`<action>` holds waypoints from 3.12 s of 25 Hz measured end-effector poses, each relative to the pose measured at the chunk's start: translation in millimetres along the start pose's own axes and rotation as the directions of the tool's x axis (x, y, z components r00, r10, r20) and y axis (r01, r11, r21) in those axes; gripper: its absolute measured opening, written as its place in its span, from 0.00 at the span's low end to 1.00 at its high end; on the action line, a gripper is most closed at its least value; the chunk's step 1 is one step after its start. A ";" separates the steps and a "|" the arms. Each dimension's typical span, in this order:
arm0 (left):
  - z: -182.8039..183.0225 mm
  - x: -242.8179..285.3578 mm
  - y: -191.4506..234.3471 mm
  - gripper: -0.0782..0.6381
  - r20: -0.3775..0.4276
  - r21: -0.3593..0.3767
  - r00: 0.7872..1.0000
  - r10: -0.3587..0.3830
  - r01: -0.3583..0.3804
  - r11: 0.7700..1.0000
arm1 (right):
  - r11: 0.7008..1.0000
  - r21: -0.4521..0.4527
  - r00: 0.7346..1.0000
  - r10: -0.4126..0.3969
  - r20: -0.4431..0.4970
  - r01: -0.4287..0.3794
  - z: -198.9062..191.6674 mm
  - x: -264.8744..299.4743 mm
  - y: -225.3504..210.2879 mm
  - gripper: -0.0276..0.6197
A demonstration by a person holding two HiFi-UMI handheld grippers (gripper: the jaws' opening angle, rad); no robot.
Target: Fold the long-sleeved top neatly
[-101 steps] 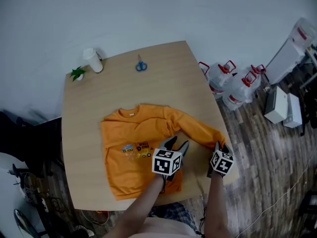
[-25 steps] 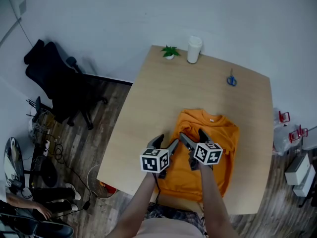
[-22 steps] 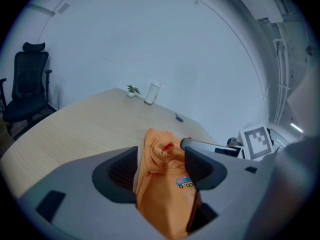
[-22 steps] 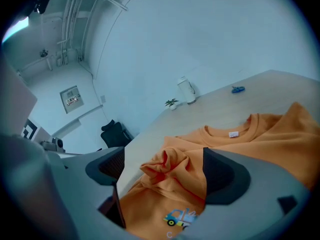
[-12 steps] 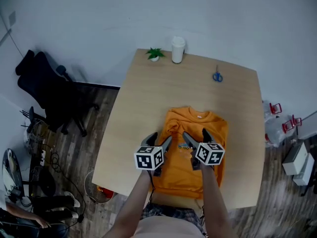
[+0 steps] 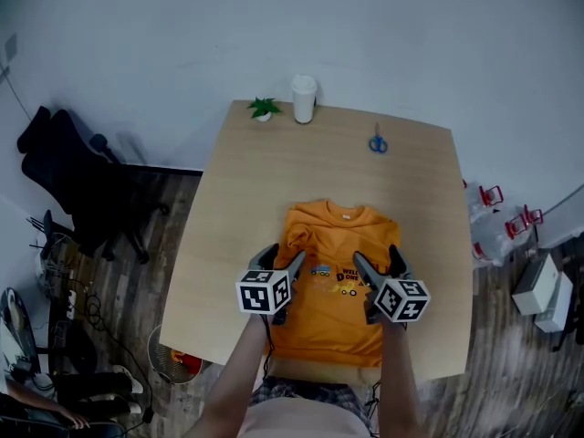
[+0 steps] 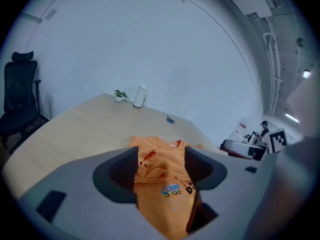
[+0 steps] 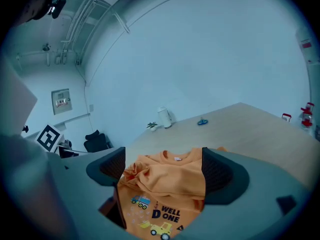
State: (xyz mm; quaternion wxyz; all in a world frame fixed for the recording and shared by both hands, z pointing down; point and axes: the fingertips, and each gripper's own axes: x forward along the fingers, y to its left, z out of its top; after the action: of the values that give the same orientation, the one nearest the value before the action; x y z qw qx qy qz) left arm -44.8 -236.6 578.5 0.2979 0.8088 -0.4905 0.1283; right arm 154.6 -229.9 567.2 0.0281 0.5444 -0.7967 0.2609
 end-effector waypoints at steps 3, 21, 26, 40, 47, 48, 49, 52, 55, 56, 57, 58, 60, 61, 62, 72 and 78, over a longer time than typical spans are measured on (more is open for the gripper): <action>7.8 4.9 0.3 0.51 -0.029 0.040 1.000 0.008 -0.007 0.999 | 0.999 -0.047 1.000 -0.013 -0.015 0.013 10.0 -8.2 -10.5 0.75; 21.2 102.9 3.8 0.54 -0.424 0.415 0.904 -0.060 0.253 0.874 | 0.869 -0.388 0.846 0.062 -0.530 -0.307 9.1 51.8 -55.6 0.72; 8.2 128.2 10.7 0.54 -0.552 0.415 0.828 -0.097 0.374 0.829 | 0.842 -0.395 0.782 0.049 -0.622 -0.367 0.8 69.0 -78.7 0.71; -28.6 173.2 19.9 0.61 -0.798 0.534 0.599 0.061 0.657 0.533 | 0.698 -0.401 0.520 -0.048 -0.853 -0.593 -42.8 98.9 -119.6 0.69; -39.3 185.3 32.5 0.61 -0.815 0.532 0.568 0.116 0.654 0.538 | 0.683 -0.398 0.451 -0.111 -0.885 -0.613 -53.8 106.8 -134.3 0.68; -40.2 186.1 33.3 0.61 -0.815 0.531 0.567 0.117 0.651 0.542 | 0.685 -0.393 0.445 -0.112 -0.888 -0.613 -55.4 107.0 -135.1 0.66; -41.2 186.5 33.8 0.61 -0.816 0.530 0.565 0.119 0.650 0.545 | 0.687 -0.387 0.438 -0.111 -0.892 -0.615 -57.2 106.9 -135.1 0.65; -44.5 187.1 35.5 0.61 -0.823 0.526 0.552 0.136 0.651 0.547 | 0.683 -0.380 0.416 -0.120 -0.901 -0.624 -63.7 106.6 -134.3 0.62; -48.7 186.5 35.1 0.58 -0.831 0.517 0.540 0.136 0.657 0.549 | 0.669 -0.377 0.398 -0.130 -0.908 -0.640 -72.4 106.6 -131.0 0.56; -49.5 185.9 34.2 0.56 -0.834 0.510 0.537 0.129 0.659 0.553 | 0.671 -0.372 0.395 -0.128 -0.910 -0.641 -74.2 106.4 -130.5 0.54; -50.1 185.1 33.2 0.55 -0.836 0.503 0.535 0.120 0.660 0.558 | 0.678 -0.366 0.392 -0.123 -0.912 -0.638 -75.1 106.1 -130.4 0.52; -50.3 184.4 32.3 0.54 -0.838 0.496 0.535 0.111 0.660 0.565 | 0.687 -0.357 0.390 -0.116 -0.914 -0.633 -75.4 105.7 -130.3 0.51; -50.1 183.3 32.0 0.51 -0.837 0.489 0.539 0.097 0.655 0.575 | 0.705 -0.339 0.386 -0.100 -0.917 -0.623 -75.4 104.9 -129.4 0.48; -49.9 183.0 32.1 0.51 -0.835 0.488 0.542 0.093 0.654 0.578 | 0.710 -0.333 0.385 -0.095 -0.918 -0.621 -75.5 104.9 -128.9 0.45; -49.9 182.4 31.9 0.49 -0.835 0.487 0.543 0.089 0.654 0.578 | 0.711 -0.332 0.385 -0.093 -0.918 -0.620 -75.7 104.9 -128.4 0.42; -49.1 176.8 25.0 0.19 -0.801 0.499 0.597 0.047 0.623 0.602 | 0.689 -0.369 0.416 -0.108 -0.903 -0.623 -76.4 102.8 -125.5 0.15; -34.5 168.4 12.6 0.17 -0.712 0.625 0.700 0.064 0.589 0.512 | 0.676 -0.431 0.500 -0.105 -0.859 -0.598 -62.1 94.6 -118.2 0.12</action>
State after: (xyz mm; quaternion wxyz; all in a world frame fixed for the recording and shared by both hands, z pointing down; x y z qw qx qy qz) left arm 29.0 -340.6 694.4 0.0538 0.8182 -0.0927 0.5648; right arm 205.6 -314.9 697.4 0.5606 0.1664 -0.7928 0.1716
